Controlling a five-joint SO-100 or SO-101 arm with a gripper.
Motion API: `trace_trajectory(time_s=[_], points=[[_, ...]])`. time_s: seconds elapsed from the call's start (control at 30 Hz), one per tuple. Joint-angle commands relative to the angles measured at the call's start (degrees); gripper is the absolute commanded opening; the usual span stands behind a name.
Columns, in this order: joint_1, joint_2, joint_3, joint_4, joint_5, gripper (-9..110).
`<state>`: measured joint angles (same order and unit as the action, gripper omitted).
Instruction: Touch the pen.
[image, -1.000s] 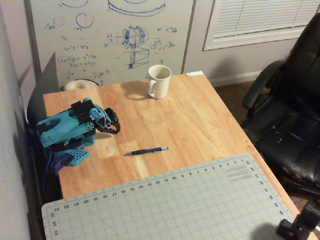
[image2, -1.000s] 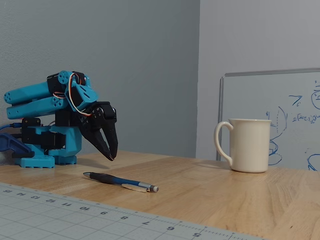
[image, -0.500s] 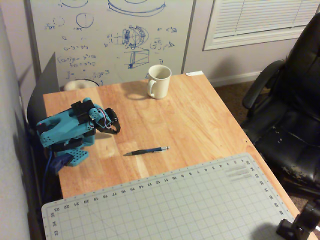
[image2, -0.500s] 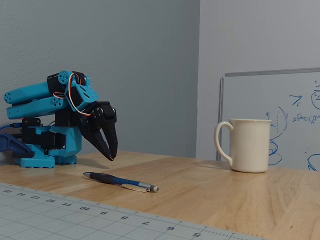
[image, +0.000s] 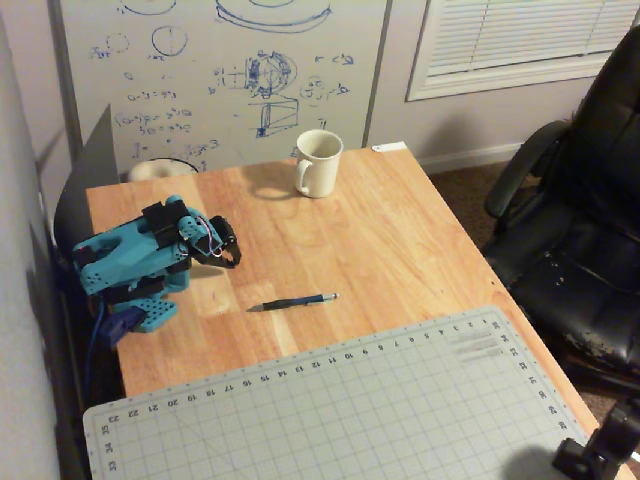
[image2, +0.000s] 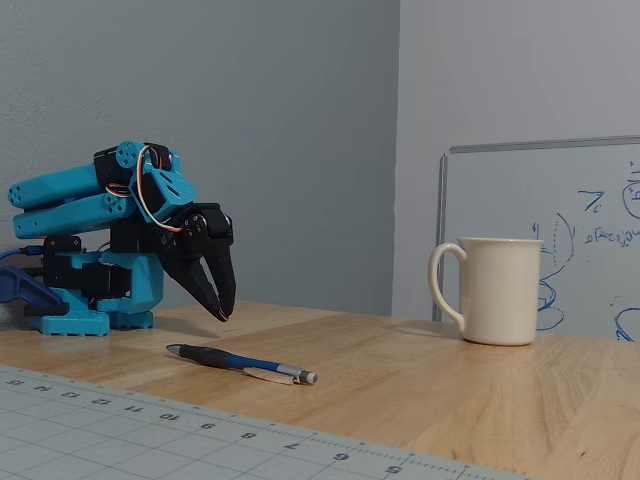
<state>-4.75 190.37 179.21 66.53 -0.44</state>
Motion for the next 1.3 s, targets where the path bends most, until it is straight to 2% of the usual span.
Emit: trace_trajectory(time_s=[0.0, 1.13, 1.27], points=[[0.79, 2.02, -0.79, -0.26, 0.62, 1], [0.79, 1.93, -0.79, -0.35, 0.18, 1], [0.79, -2.11, -1.93, -1.23, -0.18, 1]])
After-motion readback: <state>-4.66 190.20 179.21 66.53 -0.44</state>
